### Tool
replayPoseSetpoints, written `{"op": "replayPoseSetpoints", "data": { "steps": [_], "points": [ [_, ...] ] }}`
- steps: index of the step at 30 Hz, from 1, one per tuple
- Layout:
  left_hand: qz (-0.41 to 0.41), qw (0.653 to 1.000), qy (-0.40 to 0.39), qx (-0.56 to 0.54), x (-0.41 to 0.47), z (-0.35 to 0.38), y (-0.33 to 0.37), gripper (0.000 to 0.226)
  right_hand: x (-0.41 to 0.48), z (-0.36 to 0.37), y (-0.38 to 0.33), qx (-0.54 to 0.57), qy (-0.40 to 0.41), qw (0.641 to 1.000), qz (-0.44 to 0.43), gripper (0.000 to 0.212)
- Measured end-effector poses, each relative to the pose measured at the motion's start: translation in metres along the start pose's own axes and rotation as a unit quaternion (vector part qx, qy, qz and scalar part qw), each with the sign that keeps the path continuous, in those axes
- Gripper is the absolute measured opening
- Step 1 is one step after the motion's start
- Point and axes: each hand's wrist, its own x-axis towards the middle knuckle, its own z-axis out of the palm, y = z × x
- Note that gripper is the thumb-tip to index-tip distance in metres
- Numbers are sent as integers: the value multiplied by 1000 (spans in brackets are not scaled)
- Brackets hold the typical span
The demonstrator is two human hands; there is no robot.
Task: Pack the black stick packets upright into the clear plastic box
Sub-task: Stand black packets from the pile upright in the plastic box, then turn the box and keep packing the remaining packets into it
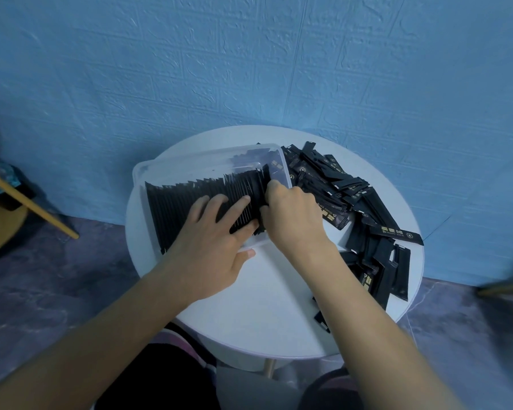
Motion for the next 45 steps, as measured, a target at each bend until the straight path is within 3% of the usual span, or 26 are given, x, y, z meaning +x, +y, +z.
{"op": "replayPoseSetpoints", "data": {
  "steps": [6, 19, 22, 25, 28, 34, 39, 45],
  "points": [
    [0, 1000, 0, 2, -1, -1, 1, 56, -1, -3, -3, -3, -7, 1000, -2, 23],
    [-1, 1000, -8, 3, 0, -1, 0, 56, 8, 0, 0, -17, -16, 1000, 15, 13],
    [-1, 1000, -2, -4, -1, 0, -2, 55, 4, 4, 3, 3, 31, 999, -15, 6],
    [-3, 1000, -2, -6, -1, 1, -3, 55, -2, 9, 6, 3, 76, 994, -79, 16],
    [1, 1000, 1, -5, -2, 1, -4, 55, -6, 9, 10, 0, 70, 992, -108, 19],
    [11, 1000, 9, -21, -2, 2, -5, 54, -8, -1, 7, -62, 21, 996, -65, 4],
    [13, 999, 27, -43, -1, 2, -10, 53, -8, 0, 5, -35, 71, 994, -72, 19],
    [19, 996, 66, -56, -1, 4, -11, 39, -14, 4, 11, -48, 38, 996, -63, 16]
  ]
}}
